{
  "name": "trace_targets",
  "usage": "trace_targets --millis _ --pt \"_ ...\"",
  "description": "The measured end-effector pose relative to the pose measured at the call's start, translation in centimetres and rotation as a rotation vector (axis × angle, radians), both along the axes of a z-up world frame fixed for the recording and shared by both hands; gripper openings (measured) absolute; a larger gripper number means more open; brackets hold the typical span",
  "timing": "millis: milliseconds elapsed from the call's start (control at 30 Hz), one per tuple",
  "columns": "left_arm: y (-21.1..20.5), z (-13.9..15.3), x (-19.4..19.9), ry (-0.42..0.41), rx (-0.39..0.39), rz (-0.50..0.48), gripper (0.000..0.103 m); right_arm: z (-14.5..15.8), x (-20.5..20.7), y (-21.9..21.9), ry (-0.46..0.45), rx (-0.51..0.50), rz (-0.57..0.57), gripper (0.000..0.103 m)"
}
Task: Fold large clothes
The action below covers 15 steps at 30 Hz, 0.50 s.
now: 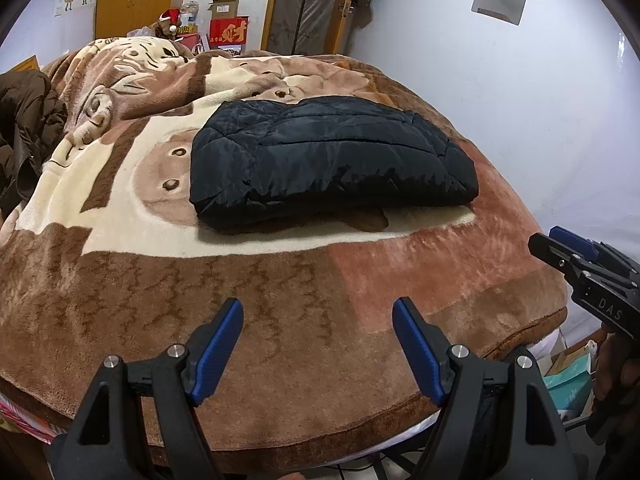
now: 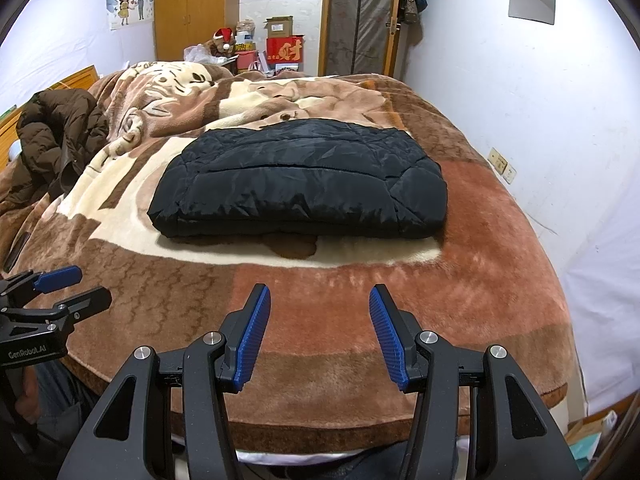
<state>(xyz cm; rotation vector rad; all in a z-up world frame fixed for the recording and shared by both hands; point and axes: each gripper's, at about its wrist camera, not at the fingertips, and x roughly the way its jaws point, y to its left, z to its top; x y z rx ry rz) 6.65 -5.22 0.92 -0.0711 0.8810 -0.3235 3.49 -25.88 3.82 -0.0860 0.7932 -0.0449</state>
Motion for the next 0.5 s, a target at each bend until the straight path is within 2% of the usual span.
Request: trace_targets --millis 500 --pt "-0.71 0.07 -0.28 0.001 0.010 -0.028 0.079 -0.32 -0.19 -0.44 0.005 -0.001 -0.005 0.052"
